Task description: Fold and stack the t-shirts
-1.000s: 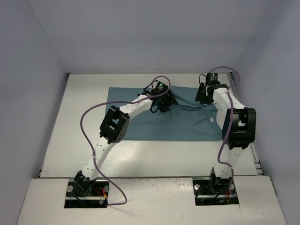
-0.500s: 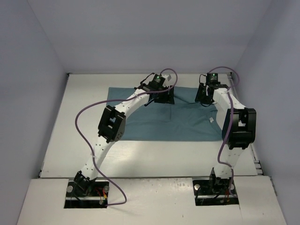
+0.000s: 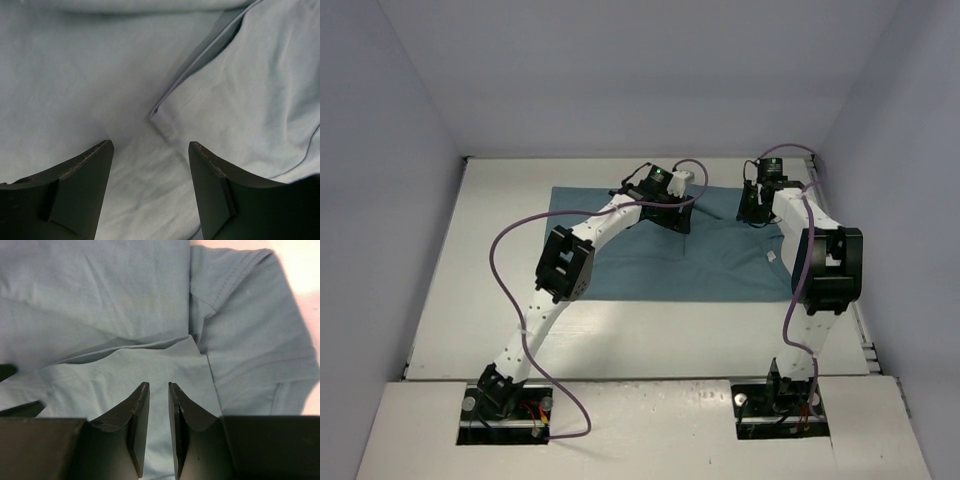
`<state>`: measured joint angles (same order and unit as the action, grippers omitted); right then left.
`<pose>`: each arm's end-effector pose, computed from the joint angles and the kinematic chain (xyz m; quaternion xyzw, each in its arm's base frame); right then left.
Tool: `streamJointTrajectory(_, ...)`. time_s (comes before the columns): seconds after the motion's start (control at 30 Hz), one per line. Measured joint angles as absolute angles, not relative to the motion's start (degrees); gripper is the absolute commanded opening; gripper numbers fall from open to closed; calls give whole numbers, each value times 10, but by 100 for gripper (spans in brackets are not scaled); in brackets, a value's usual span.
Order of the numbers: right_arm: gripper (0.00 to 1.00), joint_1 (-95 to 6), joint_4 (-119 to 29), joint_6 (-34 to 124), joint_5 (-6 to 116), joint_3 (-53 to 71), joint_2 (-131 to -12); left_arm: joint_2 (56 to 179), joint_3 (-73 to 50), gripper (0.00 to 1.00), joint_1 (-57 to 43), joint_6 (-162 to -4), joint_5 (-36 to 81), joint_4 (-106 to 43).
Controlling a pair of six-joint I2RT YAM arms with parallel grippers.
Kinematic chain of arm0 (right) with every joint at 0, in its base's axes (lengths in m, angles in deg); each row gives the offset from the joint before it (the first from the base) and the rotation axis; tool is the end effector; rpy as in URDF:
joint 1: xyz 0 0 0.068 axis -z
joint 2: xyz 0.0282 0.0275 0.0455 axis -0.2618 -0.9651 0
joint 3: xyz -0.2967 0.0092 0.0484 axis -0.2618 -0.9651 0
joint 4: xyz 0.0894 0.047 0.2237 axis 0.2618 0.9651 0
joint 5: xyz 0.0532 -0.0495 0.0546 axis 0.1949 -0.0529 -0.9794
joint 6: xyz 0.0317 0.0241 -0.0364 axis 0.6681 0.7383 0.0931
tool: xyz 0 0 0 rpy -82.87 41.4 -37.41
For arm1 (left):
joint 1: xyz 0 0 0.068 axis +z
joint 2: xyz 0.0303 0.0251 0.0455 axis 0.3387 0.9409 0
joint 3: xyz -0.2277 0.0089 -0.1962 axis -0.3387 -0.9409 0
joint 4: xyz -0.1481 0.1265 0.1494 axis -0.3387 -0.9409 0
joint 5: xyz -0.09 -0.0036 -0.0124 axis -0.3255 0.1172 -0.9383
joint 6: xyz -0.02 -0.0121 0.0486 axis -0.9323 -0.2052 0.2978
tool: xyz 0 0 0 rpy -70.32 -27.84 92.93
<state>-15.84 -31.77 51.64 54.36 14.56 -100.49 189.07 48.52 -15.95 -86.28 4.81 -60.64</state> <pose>0.4290 0.0100 0.2569 0.0745 0.9104 0.1148 0.3904 0.4622 -0.3517 0.2032 0.2507 0.8574 -0.3554 0.2753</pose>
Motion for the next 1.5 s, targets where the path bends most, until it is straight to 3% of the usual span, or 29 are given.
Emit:
streamJointTrajectory(0.23,20,-158,-319,514,540,147,-1039,1792,367,60,-158,-865,82,-613)
streamJointTrajectory(0.57,28,-158,-324,501,579,110,-1022,1497,41,60,-189,-888,159,-597)
streamJointTrajectory(0.77,33,-158,-323,466,587,111,-1021,1438,-100,60,-207,-893,193,-592)
streamJointTrajectory(1.5,38,-158,-333,296,535,210,-1077,1409,-93,60,-203,-857,211,-606)
